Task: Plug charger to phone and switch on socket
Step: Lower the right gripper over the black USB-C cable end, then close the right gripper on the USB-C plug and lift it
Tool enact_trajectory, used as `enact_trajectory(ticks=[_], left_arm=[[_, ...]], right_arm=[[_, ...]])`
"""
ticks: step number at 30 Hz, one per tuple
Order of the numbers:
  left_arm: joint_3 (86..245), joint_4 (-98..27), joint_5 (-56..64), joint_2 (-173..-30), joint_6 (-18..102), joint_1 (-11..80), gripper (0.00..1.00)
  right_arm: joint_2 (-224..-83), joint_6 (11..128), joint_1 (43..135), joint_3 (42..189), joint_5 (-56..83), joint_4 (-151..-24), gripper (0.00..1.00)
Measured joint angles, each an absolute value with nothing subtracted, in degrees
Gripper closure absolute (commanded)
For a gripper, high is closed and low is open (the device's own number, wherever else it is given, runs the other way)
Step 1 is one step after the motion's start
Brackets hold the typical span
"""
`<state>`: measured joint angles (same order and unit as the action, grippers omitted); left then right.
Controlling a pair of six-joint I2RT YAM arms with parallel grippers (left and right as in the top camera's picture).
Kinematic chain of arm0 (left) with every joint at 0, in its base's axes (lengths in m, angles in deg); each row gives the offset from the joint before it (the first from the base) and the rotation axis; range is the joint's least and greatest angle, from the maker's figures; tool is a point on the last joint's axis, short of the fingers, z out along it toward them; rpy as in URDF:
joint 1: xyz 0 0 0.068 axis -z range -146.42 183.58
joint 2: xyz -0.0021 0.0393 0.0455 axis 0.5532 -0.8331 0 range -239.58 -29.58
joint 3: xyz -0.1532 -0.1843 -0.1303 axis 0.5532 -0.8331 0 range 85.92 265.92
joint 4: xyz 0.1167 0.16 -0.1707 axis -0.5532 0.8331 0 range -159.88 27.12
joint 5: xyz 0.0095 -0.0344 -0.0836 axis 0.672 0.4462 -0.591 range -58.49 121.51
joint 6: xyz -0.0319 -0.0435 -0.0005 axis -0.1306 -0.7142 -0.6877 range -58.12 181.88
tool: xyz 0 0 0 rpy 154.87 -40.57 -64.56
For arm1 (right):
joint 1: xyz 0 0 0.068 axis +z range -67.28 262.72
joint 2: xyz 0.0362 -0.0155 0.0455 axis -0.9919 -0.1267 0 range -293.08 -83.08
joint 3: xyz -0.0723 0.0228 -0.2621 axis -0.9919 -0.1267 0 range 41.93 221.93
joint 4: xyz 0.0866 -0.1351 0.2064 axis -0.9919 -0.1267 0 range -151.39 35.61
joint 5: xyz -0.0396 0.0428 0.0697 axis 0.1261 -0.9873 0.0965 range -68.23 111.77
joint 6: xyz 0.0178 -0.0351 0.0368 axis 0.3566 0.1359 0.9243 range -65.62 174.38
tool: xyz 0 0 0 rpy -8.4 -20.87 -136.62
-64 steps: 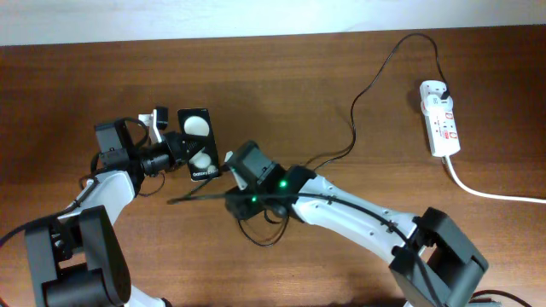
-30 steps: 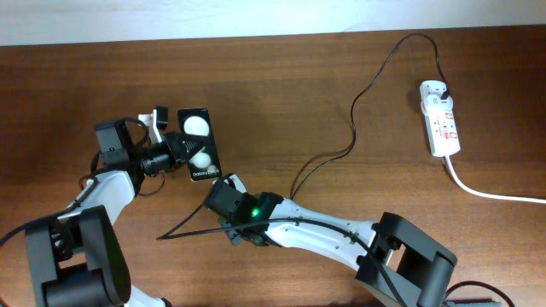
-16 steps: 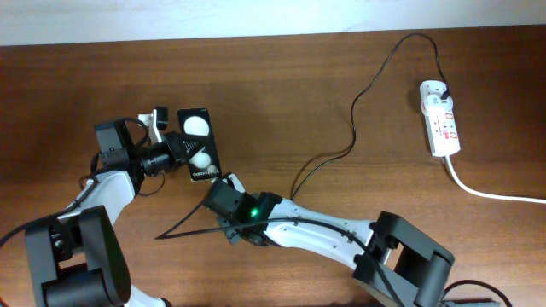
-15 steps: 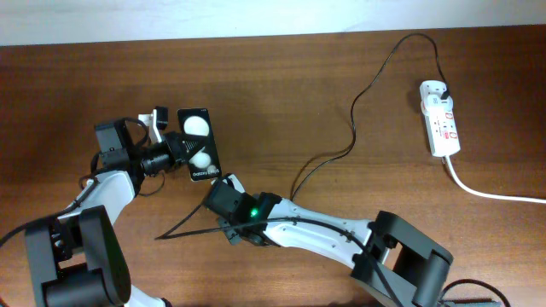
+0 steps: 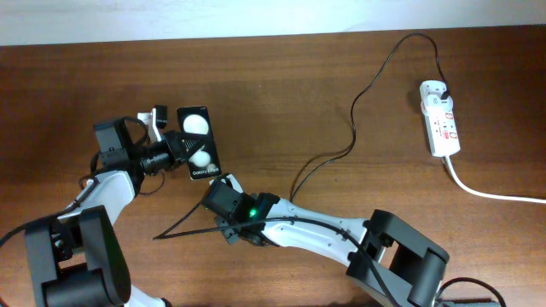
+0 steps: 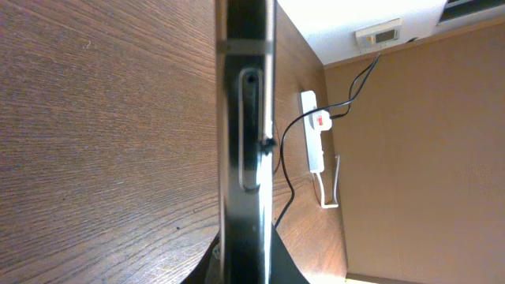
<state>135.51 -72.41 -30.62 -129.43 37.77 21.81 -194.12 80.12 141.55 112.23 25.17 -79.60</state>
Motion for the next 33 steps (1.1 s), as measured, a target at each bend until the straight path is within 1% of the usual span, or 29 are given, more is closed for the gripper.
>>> enact_trajectory(ticks=[5, 9, 13, 14, 16, 17, 18, 20, 22, 25, 26, 27, 33], left_arm=[[135.51, -72.41, -30.62, -129.43, 37.77, 21.81, 1.00], [135.51, -72.41, -30.62, -129.43, 37.77, 21.81, 1.00], [135.51, -72.41, -30.62, -129.43, 37.77, 21.81, 1.00], [135.51, -72.41, -30.62, -129.43, 37.77, 21.81, 1.00], [135.51, -72.41, -30.62, -129.43, 37.77, 21.81, 1.00], [135.51, -72.41, -30.62, -129.43, 37.77, 21.81, 1.00], [135.51, -72.41, -30.62, -129.43, 37.77, 21.81, 1.00], [135.51, -72.43, -30.62, -129.43, 37.77, 21.81, 1.00], [135.51, -72.41, -30.62, -129.43, 37.77, 21.81, 1.00], [135.51, -72.43, -30.62, -129.43, 37.77, 21.81, 1.00], [135.51, -72.41, -30.62, -129.43, 37.77, 21.81, 1.00], [135.51, -72.41, -30.62, -129.43, 37.77, 21.81, 1.00], [135.51, -72.36, -30.64, -129.43, 37.77, 21.81, 1.00]], right_arm=[[-196.70, 80.12, 141.55, 112.21, 25.39, -79.60, 0.69], [-196.70, 80.10, 141.53, 112.21, 26.94, -79.60, 0.73], [-196.70, 81.17, 141.53, 112.21, 27.38, -79.34, 0.81], [-196.70, 81.39, 141.53, 112.21, 27.38, -79.29, 0.87], [-196.73, 81.17, 141.53, 112.21, 27.42, -79.23, 0.94], [-196.73, 81.49, 141.53, 112.21, 27.42, -79.18, 0.95], [-196.73, 81.43, 141.53, 112.21, 27.53, -79.21, 0.91], [-196.73, 81.52, 141.53, 112.21, 27.57, -79.45, 0.91], [-196.70, 81.45, 141.53, 112.21, 27.60, -79.43, 0.86], [-196.73, 81.43, 141.53, 112.21, 27.60, -79.18, 0.86], [-196.73, 81.47, 141.53, 112.21, 27.60, -79.18, 0.88], [-196.73, 81.43, 141.53, 112.21, 27.62, -79.18, 0.95], [-196.70, 81.56, 141.53, 112.21, 27.77, -79.47, 0.96]])
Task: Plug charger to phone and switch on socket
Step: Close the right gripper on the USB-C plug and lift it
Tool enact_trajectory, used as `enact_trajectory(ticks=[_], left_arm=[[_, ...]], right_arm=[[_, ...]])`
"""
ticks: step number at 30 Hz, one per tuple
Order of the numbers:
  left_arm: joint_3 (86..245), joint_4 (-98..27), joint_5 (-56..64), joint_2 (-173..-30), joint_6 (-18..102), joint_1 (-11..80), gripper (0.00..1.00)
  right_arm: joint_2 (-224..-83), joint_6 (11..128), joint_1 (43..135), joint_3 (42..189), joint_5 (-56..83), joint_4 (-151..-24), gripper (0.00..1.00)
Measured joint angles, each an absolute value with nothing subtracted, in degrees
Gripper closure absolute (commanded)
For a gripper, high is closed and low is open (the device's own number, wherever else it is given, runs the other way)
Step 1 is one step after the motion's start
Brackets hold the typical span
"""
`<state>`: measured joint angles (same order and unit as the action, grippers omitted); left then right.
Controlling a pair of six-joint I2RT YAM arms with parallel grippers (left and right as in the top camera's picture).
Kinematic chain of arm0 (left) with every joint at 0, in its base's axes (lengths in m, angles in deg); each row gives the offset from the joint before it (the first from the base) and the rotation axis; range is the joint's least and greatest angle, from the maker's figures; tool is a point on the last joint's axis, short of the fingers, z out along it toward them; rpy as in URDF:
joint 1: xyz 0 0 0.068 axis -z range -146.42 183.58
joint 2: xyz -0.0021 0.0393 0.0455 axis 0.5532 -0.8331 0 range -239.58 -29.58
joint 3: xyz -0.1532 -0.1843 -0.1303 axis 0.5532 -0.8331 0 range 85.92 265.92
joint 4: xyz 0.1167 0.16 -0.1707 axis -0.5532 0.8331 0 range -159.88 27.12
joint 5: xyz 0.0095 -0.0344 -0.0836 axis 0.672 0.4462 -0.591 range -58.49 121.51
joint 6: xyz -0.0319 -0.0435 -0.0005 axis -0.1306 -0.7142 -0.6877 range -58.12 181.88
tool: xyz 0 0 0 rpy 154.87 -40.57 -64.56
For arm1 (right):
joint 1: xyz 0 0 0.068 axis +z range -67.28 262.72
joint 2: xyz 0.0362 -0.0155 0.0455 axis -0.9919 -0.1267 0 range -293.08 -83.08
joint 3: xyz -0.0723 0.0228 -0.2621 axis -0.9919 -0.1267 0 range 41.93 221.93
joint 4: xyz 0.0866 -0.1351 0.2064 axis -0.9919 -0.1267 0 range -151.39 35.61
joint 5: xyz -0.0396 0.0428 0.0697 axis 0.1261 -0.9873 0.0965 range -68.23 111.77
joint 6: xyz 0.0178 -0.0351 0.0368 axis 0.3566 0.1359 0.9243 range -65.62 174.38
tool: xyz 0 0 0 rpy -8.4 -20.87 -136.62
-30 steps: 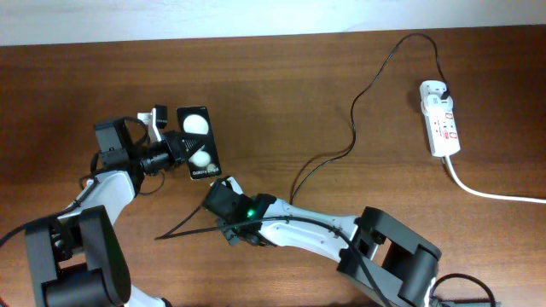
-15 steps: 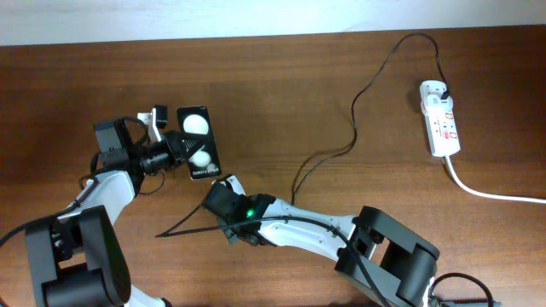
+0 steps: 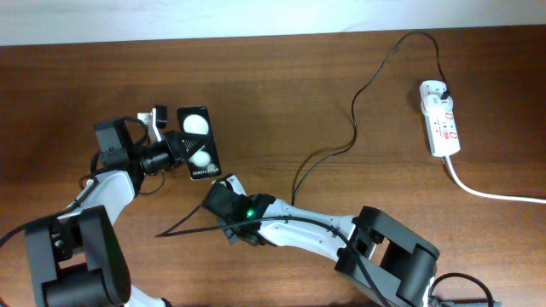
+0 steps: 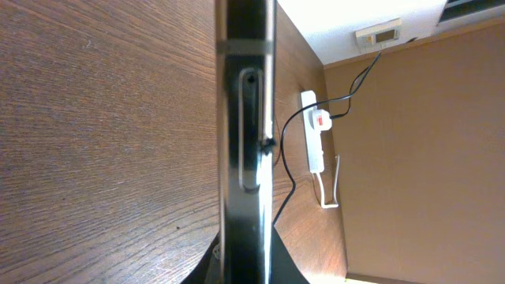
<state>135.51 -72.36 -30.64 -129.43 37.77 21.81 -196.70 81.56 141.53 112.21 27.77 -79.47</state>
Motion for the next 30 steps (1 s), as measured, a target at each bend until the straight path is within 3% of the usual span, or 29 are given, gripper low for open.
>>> enact_trajectory(ticks=[9, 15, 21, 30], left_arm=[[135.51, -72.36, -31.73, -129.43, 37.77, 21.46, 1.00], [135.51, -73.65, -35.16, -129.43, 37.33, 21.40, 1.00], [130.65, -75.14, -37.74, -127.59, 37.09, 21.40, 1.00], [129.63, -79.62, -37.09, -122.28, 34.38, 21.40, 1.00]], right_arm=[[-183.07, 83.02, 141.55, 112.23, 26.04, -93.22, 0.96], [-174.67, 83.13, 141.55, 108.21, 24.21, -94.90, 0.96], [-165.40, 85.30, 141.55, 94.29, 19.16, -78.11, 0.96], [-165.30, 87.64, 141.55, 87.43, 15.23, -67.88, 0.96]])
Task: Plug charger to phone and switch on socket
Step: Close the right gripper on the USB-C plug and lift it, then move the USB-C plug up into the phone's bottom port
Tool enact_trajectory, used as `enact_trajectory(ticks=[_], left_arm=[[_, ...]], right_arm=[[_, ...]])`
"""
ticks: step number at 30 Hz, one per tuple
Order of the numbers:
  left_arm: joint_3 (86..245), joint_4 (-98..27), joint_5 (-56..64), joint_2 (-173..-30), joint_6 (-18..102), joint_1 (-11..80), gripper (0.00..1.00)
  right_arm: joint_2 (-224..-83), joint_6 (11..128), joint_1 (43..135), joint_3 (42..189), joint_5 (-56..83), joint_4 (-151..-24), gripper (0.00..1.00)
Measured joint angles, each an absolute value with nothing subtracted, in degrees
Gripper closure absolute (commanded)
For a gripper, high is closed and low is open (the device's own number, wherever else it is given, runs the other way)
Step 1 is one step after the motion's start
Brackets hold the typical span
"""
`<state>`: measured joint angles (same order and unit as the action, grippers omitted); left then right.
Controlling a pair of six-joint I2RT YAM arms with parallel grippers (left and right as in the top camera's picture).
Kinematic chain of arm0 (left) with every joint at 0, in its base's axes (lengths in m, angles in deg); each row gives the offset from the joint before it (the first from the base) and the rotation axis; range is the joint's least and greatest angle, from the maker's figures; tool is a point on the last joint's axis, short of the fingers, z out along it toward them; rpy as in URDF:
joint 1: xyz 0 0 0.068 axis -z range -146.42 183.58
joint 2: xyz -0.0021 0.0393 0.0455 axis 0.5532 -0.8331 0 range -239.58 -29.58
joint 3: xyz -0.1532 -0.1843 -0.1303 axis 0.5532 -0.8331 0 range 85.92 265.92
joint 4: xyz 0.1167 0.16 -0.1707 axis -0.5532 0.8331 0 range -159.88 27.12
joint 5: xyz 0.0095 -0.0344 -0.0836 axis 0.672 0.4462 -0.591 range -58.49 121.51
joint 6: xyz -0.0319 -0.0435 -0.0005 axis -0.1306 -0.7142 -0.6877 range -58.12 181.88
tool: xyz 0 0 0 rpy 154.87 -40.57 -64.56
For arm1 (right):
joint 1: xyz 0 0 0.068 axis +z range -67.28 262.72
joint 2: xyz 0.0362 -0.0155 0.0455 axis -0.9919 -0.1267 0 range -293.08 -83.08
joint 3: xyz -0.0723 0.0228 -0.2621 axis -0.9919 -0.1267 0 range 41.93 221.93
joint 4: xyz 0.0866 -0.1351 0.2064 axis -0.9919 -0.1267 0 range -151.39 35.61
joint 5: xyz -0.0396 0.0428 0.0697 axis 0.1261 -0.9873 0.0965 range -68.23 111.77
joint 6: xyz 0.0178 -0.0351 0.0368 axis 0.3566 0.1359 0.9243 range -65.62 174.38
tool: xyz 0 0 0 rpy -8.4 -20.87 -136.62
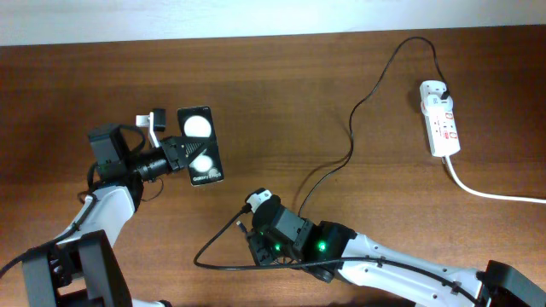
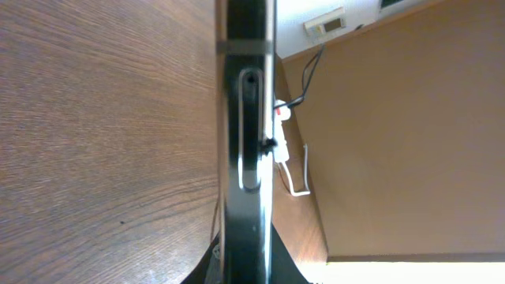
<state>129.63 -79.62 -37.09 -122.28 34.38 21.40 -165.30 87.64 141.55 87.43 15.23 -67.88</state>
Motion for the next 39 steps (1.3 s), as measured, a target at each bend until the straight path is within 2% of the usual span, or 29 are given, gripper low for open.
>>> enact_trajectory(ticks=[39], left_arm=[[129.63, -81.32, -35.75, -122.30, 37.02, 21.40, 1.00]], right_arm=[[-165.43, 88.88, 141.55, 87.30, 15.18, -60.28, 0.96]])
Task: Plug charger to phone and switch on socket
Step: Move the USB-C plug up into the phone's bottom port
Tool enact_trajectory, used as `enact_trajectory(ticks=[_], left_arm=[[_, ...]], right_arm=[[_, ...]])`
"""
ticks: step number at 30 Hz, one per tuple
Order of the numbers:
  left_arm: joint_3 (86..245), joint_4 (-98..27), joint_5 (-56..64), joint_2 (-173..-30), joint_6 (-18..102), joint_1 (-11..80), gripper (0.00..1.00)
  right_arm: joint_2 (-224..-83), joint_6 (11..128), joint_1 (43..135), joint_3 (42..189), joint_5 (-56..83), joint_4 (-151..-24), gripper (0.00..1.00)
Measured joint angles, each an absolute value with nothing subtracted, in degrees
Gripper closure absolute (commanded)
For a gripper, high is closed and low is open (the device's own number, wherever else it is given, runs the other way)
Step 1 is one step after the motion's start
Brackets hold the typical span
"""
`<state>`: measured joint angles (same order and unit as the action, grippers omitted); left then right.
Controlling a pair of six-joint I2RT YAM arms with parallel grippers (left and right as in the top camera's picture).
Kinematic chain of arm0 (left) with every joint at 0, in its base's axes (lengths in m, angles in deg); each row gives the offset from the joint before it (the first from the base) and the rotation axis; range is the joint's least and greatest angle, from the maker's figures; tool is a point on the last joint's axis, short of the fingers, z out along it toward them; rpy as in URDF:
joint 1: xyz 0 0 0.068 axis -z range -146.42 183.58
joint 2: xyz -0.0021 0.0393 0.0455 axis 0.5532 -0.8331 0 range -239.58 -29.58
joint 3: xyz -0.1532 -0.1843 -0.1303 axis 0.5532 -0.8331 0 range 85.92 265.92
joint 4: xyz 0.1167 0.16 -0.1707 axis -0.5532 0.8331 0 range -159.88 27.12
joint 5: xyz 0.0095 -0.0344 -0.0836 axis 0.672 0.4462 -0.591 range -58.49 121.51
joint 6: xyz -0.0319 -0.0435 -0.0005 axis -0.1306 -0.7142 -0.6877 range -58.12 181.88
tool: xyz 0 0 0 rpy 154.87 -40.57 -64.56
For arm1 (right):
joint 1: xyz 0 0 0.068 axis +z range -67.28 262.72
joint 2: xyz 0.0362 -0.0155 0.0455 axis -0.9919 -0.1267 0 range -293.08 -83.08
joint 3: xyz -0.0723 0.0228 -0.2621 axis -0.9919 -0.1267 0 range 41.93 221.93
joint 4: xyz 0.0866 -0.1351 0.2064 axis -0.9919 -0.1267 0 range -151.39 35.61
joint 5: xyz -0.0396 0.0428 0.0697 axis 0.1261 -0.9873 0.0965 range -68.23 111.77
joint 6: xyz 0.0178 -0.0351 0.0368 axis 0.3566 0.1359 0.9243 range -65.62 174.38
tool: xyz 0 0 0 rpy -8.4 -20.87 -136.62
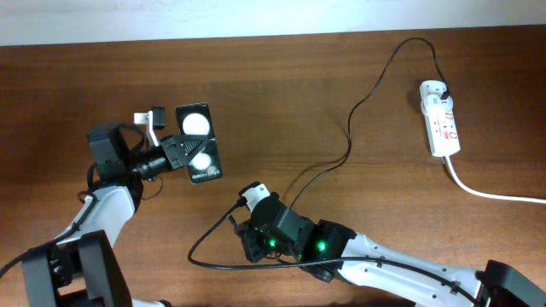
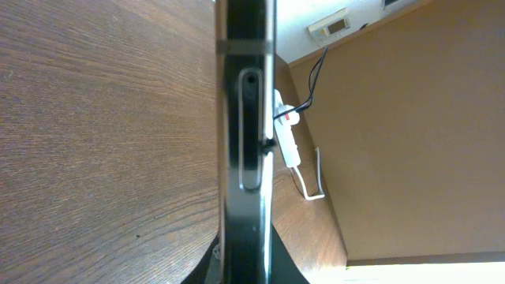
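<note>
A black phone (image 1: 197, 143) with two white discs on its face is held above the table, my left gripper (image 1: 177, 153) shut on its lower left side. The left wrist view shows the phone (image 2: 246, 134) edge-on, filling the gap between the jaws. The black charger cable (image 1: 351, 141) runs from the white power strip (image 1: 440, 119) to my right gripper (image 1: 245, 232), which is below and right of the phone and apart from it. The gripper looks shut on the cable near its end. The plug tip is hidden. A slack loop lies to its left.
The power strip lies at the table's far right with a white lead (image 1: 495, 194) running off to the right; it also shows as the strip (image 2: 287, 143) in the left wrist view. The brown wooden table (image 1: 281, 77) meets a pale wall at the back.
My right gripper has shifted slightly left, and the slack cable loop has spread further left. The phone is tilted a little differently in my left gripper.
My right gripper was first right at the phone's lower edge with the cable trailing down-left, and stayed there a second later. By 1.3 s ago it was well below and right of the phone, and it remains apart from it now.
</note>
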<state>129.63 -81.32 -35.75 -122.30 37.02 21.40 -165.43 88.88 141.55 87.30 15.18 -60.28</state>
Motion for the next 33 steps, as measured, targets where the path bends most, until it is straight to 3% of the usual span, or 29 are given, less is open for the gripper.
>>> enact_trajectory(ticks=[10, 14, 17, 33], left_arm=[[129.63, -81.32, -35.75, -122.30, 37.04, 21.40, 1.00], [129.63, -81.32, -35.69, -122.28, 36.78, 21.40, 1.00], [129.63, -81.35, -35.60, -122.28, 36.10, 21.40, 1.00], [129.63, -82.42, -35.58, -122.28, 28.13, 21.40, 1.00]], right_arm=[[-166.65, 87.66, 141.55, 86.97, 17.26, -51.73, 0.96], [-171.96, 91.53, 141.55, 82.81, 18.72, -32.72, 0.96], [-175.98, 93.28, 141.55, 81.66, 18.98, -25.59, 0.96], [-178.89, 94.94, 141.55, 81.22, 29.26, -19.60, 0.96]])
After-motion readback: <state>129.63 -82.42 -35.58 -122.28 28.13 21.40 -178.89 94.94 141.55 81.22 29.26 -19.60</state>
